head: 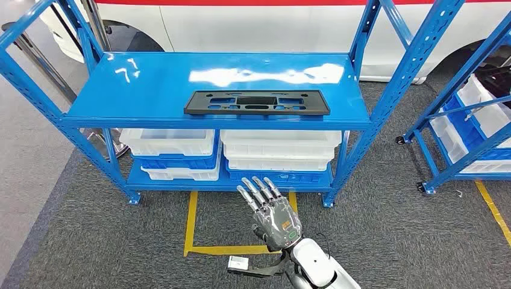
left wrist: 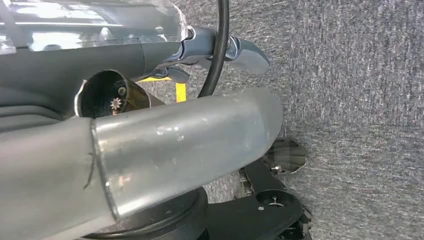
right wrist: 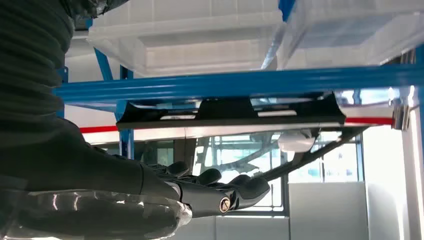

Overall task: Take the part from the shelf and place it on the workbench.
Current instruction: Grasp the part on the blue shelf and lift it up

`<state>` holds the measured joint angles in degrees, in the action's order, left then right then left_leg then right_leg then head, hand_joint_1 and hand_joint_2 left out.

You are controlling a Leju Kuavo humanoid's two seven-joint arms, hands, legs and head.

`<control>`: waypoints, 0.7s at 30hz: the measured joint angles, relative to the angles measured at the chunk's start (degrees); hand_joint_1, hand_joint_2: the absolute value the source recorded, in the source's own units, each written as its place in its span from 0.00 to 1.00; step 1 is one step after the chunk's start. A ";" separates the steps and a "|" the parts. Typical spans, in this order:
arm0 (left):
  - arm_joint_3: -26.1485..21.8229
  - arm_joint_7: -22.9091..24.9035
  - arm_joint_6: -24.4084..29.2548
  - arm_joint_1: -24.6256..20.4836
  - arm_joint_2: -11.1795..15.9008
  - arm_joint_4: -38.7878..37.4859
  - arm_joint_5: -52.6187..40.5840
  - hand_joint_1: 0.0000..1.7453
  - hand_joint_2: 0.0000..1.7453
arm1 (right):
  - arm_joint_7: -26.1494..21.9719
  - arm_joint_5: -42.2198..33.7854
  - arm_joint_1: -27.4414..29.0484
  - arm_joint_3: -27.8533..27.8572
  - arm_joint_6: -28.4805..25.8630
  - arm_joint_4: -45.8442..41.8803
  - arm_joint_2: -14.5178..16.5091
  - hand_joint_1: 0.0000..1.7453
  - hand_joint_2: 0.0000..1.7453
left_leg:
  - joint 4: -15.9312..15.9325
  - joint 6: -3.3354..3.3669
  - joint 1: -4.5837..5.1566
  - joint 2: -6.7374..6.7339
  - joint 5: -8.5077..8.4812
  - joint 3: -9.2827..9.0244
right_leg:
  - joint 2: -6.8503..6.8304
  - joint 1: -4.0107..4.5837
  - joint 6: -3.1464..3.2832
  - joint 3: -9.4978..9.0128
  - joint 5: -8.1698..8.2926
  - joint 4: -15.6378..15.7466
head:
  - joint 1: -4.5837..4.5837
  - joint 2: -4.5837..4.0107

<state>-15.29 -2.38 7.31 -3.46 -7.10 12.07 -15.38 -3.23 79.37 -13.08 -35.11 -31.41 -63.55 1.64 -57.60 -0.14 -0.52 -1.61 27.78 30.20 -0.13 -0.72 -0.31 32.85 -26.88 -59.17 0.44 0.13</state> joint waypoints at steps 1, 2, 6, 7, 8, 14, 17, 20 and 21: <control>0.04 0.17 0.00 0.01 -0.01 0.00 -0.01 0.00 0.00 | 0.07 -0.21 -0.25 -0.22 0.24 0.30 -0.07 0.00 1.00 | 0.00 0.00 0.00 0.00 0.00 0.00 | 0.00 0.00 0.00 0.00 0.00 0.00 | 0.00 0.00; 0.06 0.32 0.01 0.02 -0.04 -0.01 0.03 0.00 0.00 | 0.13 -0.42 -0.53 -0.48 0.45 0.59 -0.15 0.00 1.00 | 0.00 0.00 0.00 0.00 0.00 0.00 | 0.00 0.00 0.00 0.01 0.00 0.00 | 0.00 0.00; 0.12 1.26 0.03 0.18 -0.22 -0.07 0.05 0.00 0.00 | 0.65 -1.60 -2.21 -2.29 1.53 2.24 -0.83 0.00 1.00 | 0.00 0.00 0.00 0.00 0.01 0.04 | 0.00 0.00 0.00 0.04 -0.01 0.00 | 0.00 0.00; 0.12 1.43 0.06 0.20 -0.25 -0.09 -0.05 0.00 0.00 | 0.77 -1.88 -2.41 -2.61 1.62 2.46 -0.93 0.00 1.00 | 0.00 0.00 0.00 0.01 0.01 0.04 | 0.00 0.00 0.00 0.04 -0.01 0.00 | 0.00 0.00; 0.12 1.64 0.13 0.21 -0.26 -0.10 -0.15 0.00 0.00 | 0.93 -2.17 -2.58 -2.91 1.62 2.62 -1.05 0.00 1.00 | 0.00 0.00 0.00 0.01 0.01 0.05 | 0.00 0.00 0.00 0.04 -0.01 0.00 | 0.00 0.00; 0.12 2.57 0.83 0.41 -0.26 -0.13 -0.82 0.00 0.00 | 1.96 -3.35 -2.94 -3.96 0.92 2.85 -1.57 0.00 1.00 | 0.00 0.00 0.00 0.01 0.01 0.06 | 0.00 0.00 0.00 0.04 -0.01 0.00 | 0.00 0.00; 0.12 2.63 0.88 0.46 -0.26 -0.13 -0.84 0.00 0.00 | 1.96 -3.38 -2.98 -4.06 0.89 2.85 -1.72 0.00 1.00 | 0.00 0.00 0.00 0.01 0.01 0.06 | 0.00 0.00 0.00 0.04 -0.01 0.00 | 0.00 0.00; 0.12 2.84 0.93 0.47 -0.27 -0.13 -0.92 0.00 0.00 | 2.18 -3.17 -3.00 -4.09 0.13 2.84 -1.80 0.00 1.00 | 0.00 0.00 0.00 0.01 0.01 0.06 | 0.00 0.00 0.00 0.04 -0.01 0.00 | 0.00 0.00; 0.12 2.98 1.01 0.48 -0.27 -0.13 -1.02 0.00 0.00 | 2.36 -2.91 -3.01 -4.09 -0.61 2.78 -1.81 0.00 1.00 | 0.00 0.00 0.00 0.01 0.01 0.06 | 0.00 0.00 0.00 0.04 -0.01 0.00 | 0.00 0.00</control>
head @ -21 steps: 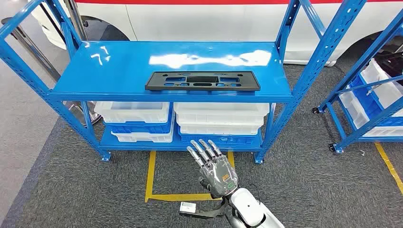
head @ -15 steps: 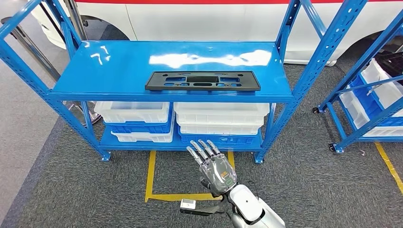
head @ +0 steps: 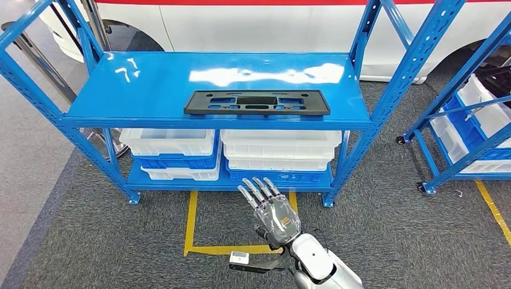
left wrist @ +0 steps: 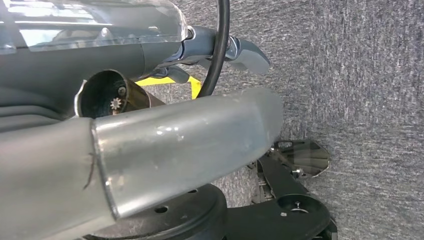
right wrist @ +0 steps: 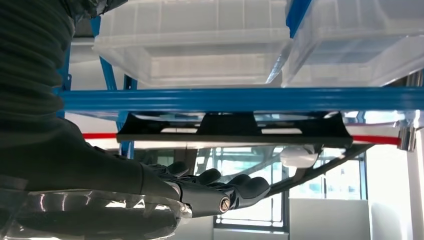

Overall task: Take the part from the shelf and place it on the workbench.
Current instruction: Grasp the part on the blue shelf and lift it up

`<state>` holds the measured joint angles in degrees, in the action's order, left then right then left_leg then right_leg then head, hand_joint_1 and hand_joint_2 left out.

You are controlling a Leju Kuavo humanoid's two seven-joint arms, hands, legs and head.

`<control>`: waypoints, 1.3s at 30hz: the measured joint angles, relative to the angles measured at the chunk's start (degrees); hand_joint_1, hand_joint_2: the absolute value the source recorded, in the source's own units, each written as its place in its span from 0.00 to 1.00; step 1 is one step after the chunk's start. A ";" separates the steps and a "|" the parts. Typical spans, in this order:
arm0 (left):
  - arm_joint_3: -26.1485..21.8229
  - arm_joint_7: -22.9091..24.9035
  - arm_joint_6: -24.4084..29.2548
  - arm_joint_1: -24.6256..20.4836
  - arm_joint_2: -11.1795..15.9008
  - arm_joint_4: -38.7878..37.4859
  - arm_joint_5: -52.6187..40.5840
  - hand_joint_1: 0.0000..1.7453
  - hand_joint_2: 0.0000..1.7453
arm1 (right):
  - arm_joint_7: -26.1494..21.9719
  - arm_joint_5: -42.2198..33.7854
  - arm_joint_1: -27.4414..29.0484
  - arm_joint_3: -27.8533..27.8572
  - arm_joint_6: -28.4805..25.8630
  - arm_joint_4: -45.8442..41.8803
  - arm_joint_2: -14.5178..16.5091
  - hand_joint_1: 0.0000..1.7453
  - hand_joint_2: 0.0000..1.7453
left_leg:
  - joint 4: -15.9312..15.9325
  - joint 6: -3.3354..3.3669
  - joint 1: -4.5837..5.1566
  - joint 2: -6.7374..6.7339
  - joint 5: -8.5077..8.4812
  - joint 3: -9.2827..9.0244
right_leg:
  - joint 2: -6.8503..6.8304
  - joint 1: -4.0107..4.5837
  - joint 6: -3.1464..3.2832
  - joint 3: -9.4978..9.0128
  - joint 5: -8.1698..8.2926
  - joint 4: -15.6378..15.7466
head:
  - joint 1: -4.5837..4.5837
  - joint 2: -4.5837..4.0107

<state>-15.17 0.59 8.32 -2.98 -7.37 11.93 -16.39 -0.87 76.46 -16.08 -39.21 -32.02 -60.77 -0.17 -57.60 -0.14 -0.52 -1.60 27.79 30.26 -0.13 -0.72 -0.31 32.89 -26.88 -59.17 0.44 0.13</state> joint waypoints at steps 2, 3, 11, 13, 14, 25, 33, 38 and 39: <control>0.00 0.23 0.24 0.01 0.01 -0.01 -0.36 0.00 0.00 | 0.41 0.63 -0.05 0.01 -1.70 -0.46 -0.01 0.00 1.00 | 0.00 0.00 0.00 0.00 0.00 0.00 | 0.00 0.00 0.00 0.00 0.00 0.00 | 0.00 0.00; 0.00 0.27 0.33 0.01 0.01 -0.01 -0.61 0.00 0.00 | 0.53 0.84 -0.13 0.00 -2.21 -0.90 -0.01 0.00 1.00 | -0.01 0.00 0.00 0.00 0.00 0.01 | 0.00 -0.01 0.00 0.00 0.00 0.01 | 0.00 0.00; 0.13 0.17 0.61 -0.01 -0.04 -0.02 -2.63 0.00 0.00 | 0.67 1.25 -1.03 0.01 -2.25 -4.96 -0.04 0.00 1.00 | 0.53 1.17 -0.09 0.01 -0.22 -0.08 | -0.06 -0.23 -0.94 -0.12 0.15 0.39 | 0.02 0.00; 0.23 0.31 0.69 -0.05 -0.11 -0.02 -3.00 0.00 0.00 | 0.67 1.27 -1.29 0.00 -2.13 -5.85 -0.13 0.00 1.00 | 1.74 1.72 -0.52 -0.12 -0.79 -0.81 | 0.00 -0.13 -1.27 1.13 -1.48 -2.40 | 0.06 0.00; 0.32 0.37 0.72 -0.06 -0.15 -0.03 -3.16 0.00 0.00 | 0.67 1.29 -1.33 -0.01 -2.05 -6.09 -0.20 0.00 1.00 | 1.98 1.86 -0.60 -0.17 -0.90 -0.95 | 0.05 -0.25 -1.39 2.77 -3.01 -5.70 | 0.08 0.00; 1.27 0.81 0.63 -0.24 -0.40 -0.25 -4.20 0.00 0.00 | 0.66 1.38 -1.83 -0.11 -1.23 -7.39 -0.84 0.00 1.00 | 0.59 -0.92 -0.86 -0.06 1.89 -2.06 | -0.18 -0.47 -0.30 2.77 1.44 -0.95 | 0.14 0.00; 1.48 0.96 0.65 -0.17 -0.51 -0.30 -4.65 0.00 0.00 | 0.27 0.71 -2.67 -0.66 -0.29 -7.67 -0.76 0.00 1.00 | -17.04 -1.23 -0.99 1.05 6.01 9.23 | 0.59 0.10 1.95 0.23 -0.34 -0.30 | 0.09 0.00; 1.47 1.09 0.72 -0.15 -0.47 -0.38 -4.75 0.00 0.00 | 0.25 0.52 -3.02 -1.06 -0.02 -7.64 -0.52 0.00 1.00 | -2.83 0.89 0.05 1.34 -3.31 5.11 | 1.14 0.63 1.31 -1.65 -2.06 -0.32 | 0.10 0.00; 1.48 1.10 0.72 -0.25 -0.47 -0.39 -4.79 0.00 0.00 | 0.24 0.50 -3.07 -1.10 0.02 -7.64 -0.51 0.00 1.00 | -2.20 1.03 0.21 1.39 -2.86 4.79 | 1.15 0.61 0.99 -1.58 -2.17 -0.22 | 0.09 0.00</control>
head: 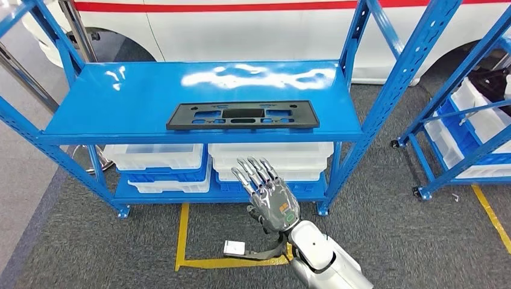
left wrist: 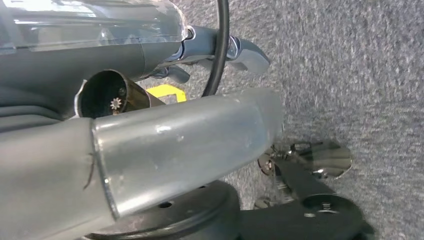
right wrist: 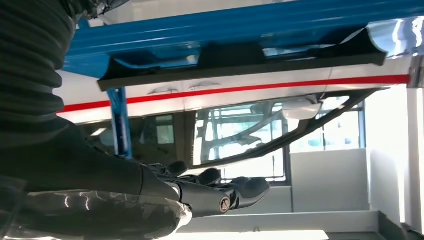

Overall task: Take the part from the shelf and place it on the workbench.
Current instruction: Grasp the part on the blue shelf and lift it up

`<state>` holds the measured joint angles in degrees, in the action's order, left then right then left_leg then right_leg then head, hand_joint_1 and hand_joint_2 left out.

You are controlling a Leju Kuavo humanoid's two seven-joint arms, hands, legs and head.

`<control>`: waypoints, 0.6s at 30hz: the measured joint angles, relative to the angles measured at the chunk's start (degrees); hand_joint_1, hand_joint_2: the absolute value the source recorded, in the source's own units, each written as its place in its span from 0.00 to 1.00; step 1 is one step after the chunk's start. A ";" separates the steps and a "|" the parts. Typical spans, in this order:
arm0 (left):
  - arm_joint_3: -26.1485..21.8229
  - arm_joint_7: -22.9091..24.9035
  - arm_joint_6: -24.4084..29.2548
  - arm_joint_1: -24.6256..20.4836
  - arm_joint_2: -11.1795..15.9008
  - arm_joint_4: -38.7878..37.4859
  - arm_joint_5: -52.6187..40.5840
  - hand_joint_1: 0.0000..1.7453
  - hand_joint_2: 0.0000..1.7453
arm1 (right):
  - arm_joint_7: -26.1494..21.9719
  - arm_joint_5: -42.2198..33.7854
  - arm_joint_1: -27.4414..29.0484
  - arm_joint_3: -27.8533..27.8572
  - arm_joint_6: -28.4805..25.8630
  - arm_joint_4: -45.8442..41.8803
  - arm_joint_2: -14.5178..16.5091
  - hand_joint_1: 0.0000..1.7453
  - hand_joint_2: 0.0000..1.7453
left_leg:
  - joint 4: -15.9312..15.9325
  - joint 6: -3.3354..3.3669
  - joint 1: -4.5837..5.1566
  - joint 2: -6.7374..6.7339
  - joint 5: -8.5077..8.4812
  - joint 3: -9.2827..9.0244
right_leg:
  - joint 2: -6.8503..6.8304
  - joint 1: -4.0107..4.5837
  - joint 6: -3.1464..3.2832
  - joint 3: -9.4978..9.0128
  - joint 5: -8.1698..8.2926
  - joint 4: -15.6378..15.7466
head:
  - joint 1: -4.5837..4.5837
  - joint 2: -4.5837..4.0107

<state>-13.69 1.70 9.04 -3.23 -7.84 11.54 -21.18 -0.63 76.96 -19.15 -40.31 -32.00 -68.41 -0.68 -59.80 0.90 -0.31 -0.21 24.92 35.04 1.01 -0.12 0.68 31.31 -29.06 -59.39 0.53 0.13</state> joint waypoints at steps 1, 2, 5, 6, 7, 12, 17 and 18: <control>0.01 0.01 0.01 -0.09 -0.02 0.00 -0.04 0.00 0.00 | -0.02 -0.02 -0.04 -0.04 0.02 -0.02 0.02 0.00 1.00 | 0.61 0.07 0.01 0.02 0.23 -0.25 | 0.01 -0.06 -0.30 -0.05 -0.06 0.16 | -0.02 0.00; 0.01 0.04 0.01 -0.08 -0.03 0.00 -0.07 0.00 0.00 | -0.04 -0.05 -0.07 -0.05 0.02 -0.04 0.04 0.00 1.00 | 0.98 0.18 -0.14 0.01 0.26 -0.48 | -0.10 -0.10 -0.63 -0.16 -0.20 0.24 | 0.00 0.00; 0.00 0.12 0.07 0.08 -0.08 0.00 -0.18 0.00 0.00 | -0.07 -0.20 -0.20 -0.10 0.01 -0.05 0.09 0.00 1.00 | 2.18 0.85 -0.61 -0.09 0.36 -1.72 | -0.49 -0.16 -1.57 1.98 -2.52 -4.41 | 0.05 0.00; 0.01 0.11 0.08 0.04 -0.10 0.00 -0.22 0.00 0.00 | -0.07 -0.24 -0.15 -0.11 0.02 0.00 0.09 0.00 1.00 | 2.26 1.06 -0.60 -0.10 0.58 -2.01 | -0.56 -0.20 -1.81 4.18 -3.92 -8.21 | 0.07 0.00; 0.01 0.11 0.09 0.00 -0.13 0.00 -0.25 0.00 0.00 | -0.07 -0.28 -0.05 -0.13 0.03 0.08 0.08 0.00 1.00 | 2.25 1.20 -0.59 -0.12 0.85 -2.27 | -0.58 -0.27 -2.00 6.66 -5.07 -12.09 | 0.06 0.00; -0.01 0.16 0.09 0.13 -0.18 -0.01 -0.25 0.00 0.00 | -0.07 -0.42 0.20 -0.30 0.05 0.38 0.02 0.00 1.00 | 2.18 0.84 -0.58 -0.07 2.77 -4.66 | -0.87 -0.61 -2.00 7.43 2.79 -7.13 | 0.07 0.00; -0.02 0.19 0.17 -0.11 -0.31 -0.02 -0.37 0.00 0.00 | -0.28 -0.93 0.17 -0.40 0.39 0.40 0.00 0.00 1.00 | 2.07 -0.75 -0.28 -0.13 4.27 -5.48 | -0.78 -0.27 -0.42 4.38 4.27 -0.15 | 0.01 0.00; -0.02 0.19 0.17 -0.13 -0.31 -0.02 -0.42 0.00 0.00 | -0.44 -1.04 0.15 -0.42 0.57 0.39 -0.01 0.00 1.00 | 1.72 -1.05 -0.33 -0.18 4.65 -5.50 | -0.69 -0.39 -0.06 4.09 4.14 0.12 | 0.01 0.00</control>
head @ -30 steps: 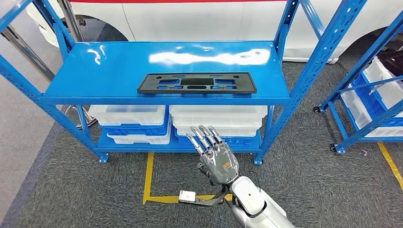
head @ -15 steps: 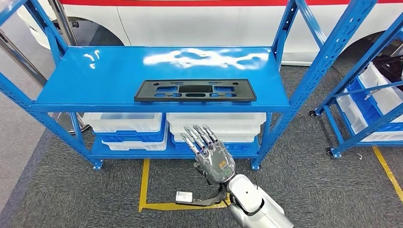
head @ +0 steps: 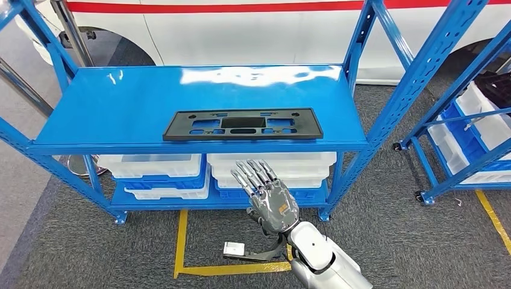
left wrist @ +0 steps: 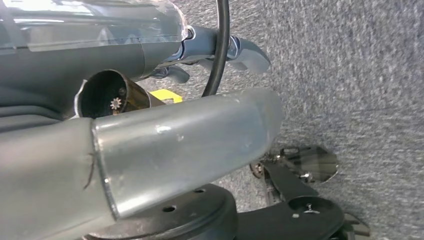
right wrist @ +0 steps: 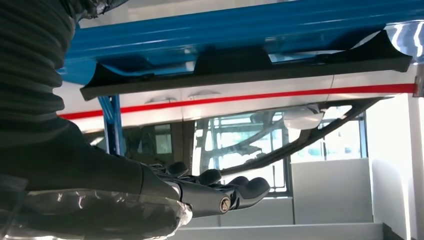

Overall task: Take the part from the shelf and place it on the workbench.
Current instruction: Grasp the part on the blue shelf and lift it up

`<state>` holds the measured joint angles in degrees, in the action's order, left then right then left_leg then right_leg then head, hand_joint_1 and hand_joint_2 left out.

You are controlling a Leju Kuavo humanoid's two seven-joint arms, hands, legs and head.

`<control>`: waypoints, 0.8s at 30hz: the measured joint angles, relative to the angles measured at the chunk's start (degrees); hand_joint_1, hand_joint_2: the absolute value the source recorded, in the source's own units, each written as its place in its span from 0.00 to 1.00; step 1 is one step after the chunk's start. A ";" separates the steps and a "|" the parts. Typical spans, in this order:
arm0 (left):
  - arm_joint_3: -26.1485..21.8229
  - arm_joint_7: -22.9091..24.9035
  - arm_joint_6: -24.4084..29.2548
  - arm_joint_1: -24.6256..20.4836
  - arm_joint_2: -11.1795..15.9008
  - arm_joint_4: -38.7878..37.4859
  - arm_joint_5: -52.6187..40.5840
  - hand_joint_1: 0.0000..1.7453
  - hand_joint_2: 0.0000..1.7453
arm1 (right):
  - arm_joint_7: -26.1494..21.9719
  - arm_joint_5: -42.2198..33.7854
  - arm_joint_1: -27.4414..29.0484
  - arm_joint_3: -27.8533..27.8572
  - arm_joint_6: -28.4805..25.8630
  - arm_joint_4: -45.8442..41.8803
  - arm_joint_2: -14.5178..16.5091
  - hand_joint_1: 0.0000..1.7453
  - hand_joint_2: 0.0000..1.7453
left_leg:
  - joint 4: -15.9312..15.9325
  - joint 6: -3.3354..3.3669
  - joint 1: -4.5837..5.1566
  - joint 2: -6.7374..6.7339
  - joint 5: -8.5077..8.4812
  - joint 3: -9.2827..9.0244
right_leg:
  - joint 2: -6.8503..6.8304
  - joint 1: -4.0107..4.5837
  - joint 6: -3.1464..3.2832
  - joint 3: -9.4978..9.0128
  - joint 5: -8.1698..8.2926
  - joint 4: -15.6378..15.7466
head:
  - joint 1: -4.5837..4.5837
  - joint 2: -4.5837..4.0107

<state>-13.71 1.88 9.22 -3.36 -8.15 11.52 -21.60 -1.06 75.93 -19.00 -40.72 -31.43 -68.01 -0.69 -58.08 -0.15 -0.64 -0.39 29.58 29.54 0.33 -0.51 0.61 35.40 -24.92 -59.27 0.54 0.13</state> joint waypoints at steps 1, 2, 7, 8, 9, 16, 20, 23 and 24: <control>-0.01 0.00 0.01 -0.04 0.00 0.00 -0.03 0.00 0.00 | -0.16 -0.10 -0.05 -0.01 0.23 -0.01 -0.01 0.00 1.00 | -1.22 -0.28 -0.06 -0.01 0.72 0.47 | 0.02 -0.14 0.35 -0.37 -0.12 0.28 | -0.03 0.00; -0.01 0.00 0.01 -0.06 0.00 0.00 -0.05 0.00 0.00 | -0.31 -0.19 -0.10 -0.05 0.49 -0.01 -0.01 0.00 1.00 | -3.75 -0.55 -0.13 0.02 1.89 1.75 | -0.01 -0.27 0.68 -0.77 -0.29 0.49 | -0.03 0.00; 0.00 -0.09 -0.04 0.12 -0.02 0.00 -0.46 0.00 0.00 | -0.95 -1.04 -0.16 -0.72 2.42 0.47 -0.02 0.00 1.00 | -15.46 -1.12 -0.23 0.03 2.95 10.28 | 0.13 -0.18 1.02 -2.32 -1.68 0.51 | -0.04 0.00; -0.01 -0.12 -0.04 0.14 -0.02 0.00 -0.52 0.00 0.00 | -1.05 -1.21 -0.20 -0.90 2.70 0.57 -0.01 0.00 1.00 | -12.48 -1.02 -0.23 0.03 0.28 9.48 | 0.23 -0.19 0.89 -2.87 -2.05 0.50 | -0.04 0.00; -0.01 -0.15 -0.03 0.13 -0.02 0.00 -0.57 0.00 0.00 | -1.14 -1.39 -0.28 -1.07 2.97 0.65 -0.01 0.00 1.00 | -8.58 -0.82 -0.23 0.04 -2.33 8.14 | 0.29 -0.20 0.69 -3.41 -2.47 0.51 | -0.03 0.00; -0.08 -0.23 0.15 -0.06 -0.06 -0.04 -0.68 0.00 0.00 | -1.34 -2.27 -1.42 -1.69 3.76 1.03 0.01 0.00 1.00 | -0.41 1.54 -0.03 0.30 -4.21 4.50 | 0.23 0.08 -1.39 -3.69 -4.57 -0.69 | -0.01 0.00; -0.13 -0.33 0.16 -0.04 -0.28 -0.04 -0.78 0.00 0.00 | -1.48 -2.70 -1.91 -1.96 4.98 1.35 -0.04 0.00 1.00 | -0.13 2.58 0.04 0.25 -3.56 3.64 | 0.03 -0.12 -2.01 3.85 -9.37 -13.81 | 0.02 0.00; -0.15 -0.34 0.16 0.03 -0.31 -0.04 -0.83 0.00 0.00 | -1.57 -2.91 -1.96 -2.34 5.73 1.75 -0.16 0.00 1.00 | -0.16 2.62 0.25 0.40 -2.56 2.32 | 0.00 -0.09 -1.69 5.37 -5.28 -12.85 | 0.02 0.00; -0.16 -0.34 0.15 0.03 -0.32 -0.04 -0.83 0.00 0.00 | -1.57 -2.93 -2.05 -2.39 5.88 1.82 -0.17 0.00 1.00 | -0.14 2.56 0.34 0.46 -2.17 1.72 | 0.00 0.03 -1.33 4.03 -2.46 -9.00 | 0.02 0.00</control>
<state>-13.87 1.54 9.37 -3.34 -8.48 11.47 -22.43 -2.64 72.99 -21.05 -43.11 -25.54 -66.19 -0.87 -58.22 2.40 -0.30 0.07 27.40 31.27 0.32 -0.49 -0.72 39.43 -27.37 -68.27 0.56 0.13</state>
